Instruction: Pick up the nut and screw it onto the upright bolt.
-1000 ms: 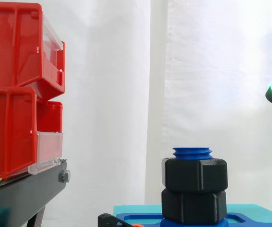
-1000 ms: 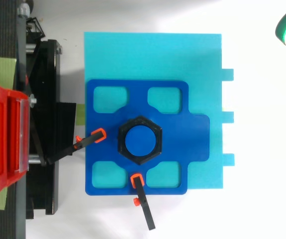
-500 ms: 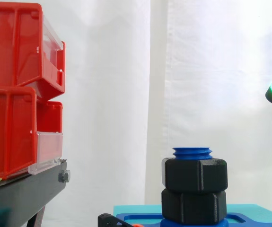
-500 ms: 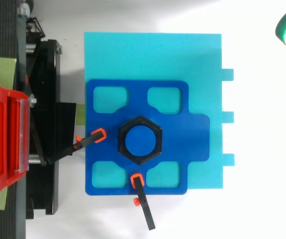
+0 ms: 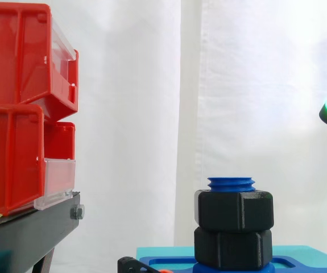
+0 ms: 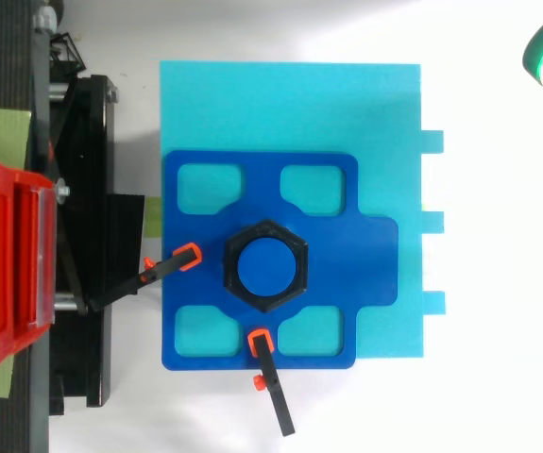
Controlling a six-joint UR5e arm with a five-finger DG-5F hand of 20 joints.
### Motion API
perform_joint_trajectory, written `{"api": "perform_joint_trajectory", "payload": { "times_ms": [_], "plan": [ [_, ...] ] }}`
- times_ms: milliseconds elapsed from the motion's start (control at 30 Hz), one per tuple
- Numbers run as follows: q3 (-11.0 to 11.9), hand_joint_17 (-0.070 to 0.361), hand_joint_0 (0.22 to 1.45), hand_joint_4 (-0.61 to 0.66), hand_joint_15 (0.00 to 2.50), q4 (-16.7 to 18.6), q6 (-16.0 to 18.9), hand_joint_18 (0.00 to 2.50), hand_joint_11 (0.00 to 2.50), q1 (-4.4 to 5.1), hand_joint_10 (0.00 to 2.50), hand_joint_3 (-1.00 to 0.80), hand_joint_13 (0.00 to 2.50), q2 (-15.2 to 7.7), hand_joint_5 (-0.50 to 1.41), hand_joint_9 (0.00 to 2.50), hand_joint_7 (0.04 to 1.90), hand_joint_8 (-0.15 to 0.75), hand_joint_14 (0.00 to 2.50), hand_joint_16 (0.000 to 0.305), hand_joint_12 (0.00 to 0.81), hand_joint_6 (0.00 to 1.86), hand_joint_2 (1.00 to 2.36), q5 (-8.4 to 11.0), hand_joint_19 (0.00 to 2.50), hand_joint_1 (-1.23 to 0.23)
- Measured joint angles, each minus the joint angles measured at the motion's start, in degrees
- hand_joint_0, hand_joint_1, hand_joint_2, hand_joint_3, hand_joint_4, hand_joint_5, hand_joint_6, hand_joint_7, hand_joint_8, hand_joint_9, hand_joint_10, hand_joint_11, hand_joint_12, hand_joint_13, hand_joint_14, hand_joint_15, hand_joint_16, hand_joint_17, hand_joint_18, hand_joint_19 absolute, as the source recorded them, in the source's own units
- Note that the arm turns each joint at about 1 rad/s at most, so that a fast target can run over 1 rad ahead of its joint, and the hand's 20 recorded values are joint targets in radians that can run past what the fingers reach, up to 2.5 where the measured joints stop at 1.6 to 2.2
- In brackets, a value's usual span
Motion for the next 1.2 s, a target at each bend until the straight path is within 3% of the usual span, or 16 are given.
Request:
{"api": "perform_joint_trajectory", "payload": {
  "times_ms": [600,867,1200],
  "plan": [
    [0.0,0.109,0.48,0.03,0.00,0.0,0.0,0.00,0.00,0.00,0.00,-0.50,0.04,0.0,-0.22,0.18,0.63,0.177,0.00,0.049,0.329,0.50,1.00,0.00,0.00,-0.52],
    [0.0,0.108,0.48,0.04,0.00,0.0,0.0,0.00,0.00,0.00,0.00,-0.50,0.01,0.0,-0.23,0.07,0.69,0.166,0.00,0.048,0.326,0.50,1.00,-0.01,0.01,-0.51],
    [0.0,0.109,0.48,0.04,0.00,0.0,0.0,0.00,0.00,0.01,0.00,-0.50,0.01,0.0,-0.23,0.10,0.63,0.170,0.00,0.048,0.329,0.50,1.00,0.01,0.01,-0.51]
  ]
}}
